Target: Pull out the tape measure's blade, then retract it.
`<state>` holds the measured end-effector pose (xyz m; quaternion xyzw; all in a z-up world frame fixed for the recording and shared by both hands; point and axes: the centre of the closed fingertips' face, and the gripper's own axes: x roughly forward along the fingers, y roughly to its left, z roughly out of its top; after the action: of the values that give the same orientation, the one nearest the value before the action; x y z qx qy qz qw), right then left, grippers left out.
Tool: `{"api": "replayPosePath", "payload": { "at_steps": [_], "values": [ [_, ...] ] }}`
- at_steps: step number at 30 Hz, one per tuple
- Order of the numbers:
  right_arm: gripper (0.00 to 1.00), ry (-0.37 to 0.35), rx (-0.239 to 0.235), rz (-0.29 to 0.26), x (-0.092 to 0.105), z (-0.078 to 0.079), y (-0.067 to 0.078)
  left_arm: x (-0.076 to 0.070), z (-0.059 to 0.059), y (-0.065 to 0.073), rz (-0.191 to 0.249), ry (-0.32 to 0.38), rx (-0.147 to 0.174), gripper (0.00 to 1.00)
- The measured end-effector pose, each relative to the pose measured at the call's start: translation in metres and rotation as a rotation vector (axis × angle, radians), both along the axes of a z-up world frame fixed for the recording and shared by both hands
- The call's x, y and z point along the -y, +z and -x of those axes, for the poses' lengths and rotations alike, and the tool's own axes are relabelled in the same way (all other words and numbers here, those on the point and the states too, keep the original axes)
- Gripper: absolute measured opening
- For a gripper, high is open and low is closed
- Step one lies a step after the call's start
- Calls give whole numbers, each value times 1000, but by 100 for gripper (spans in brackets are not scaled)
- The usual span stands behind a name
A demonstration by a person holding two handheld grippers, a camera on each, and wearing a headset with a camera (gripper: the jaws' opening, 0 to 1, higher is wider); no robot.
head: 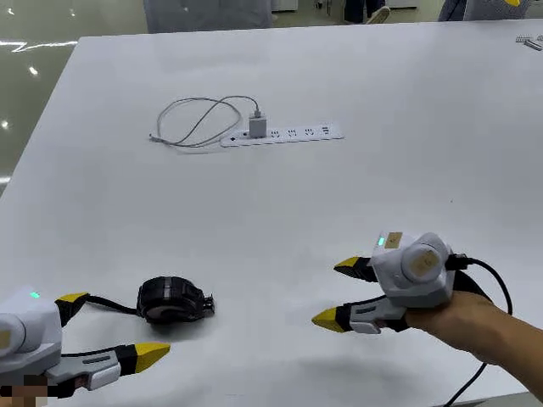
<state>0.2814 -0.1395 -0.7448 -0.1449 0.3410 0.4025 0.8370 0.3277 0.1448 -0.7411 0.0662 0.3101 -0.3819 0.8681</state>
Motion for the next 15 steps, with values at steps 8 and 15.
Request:
{"api": "replayPosePath", "payload": {
  "at_steps": [8, 15],
  "values": [
    [63, -20, 16, 10, 33, 14, -1, -1, 6, 2, -13, -20, 1, 99],
    [70, -50, 26, -2, 60, 23, 2, 1, 11, 5, -21, -83, 28, 99]
  ]
}}
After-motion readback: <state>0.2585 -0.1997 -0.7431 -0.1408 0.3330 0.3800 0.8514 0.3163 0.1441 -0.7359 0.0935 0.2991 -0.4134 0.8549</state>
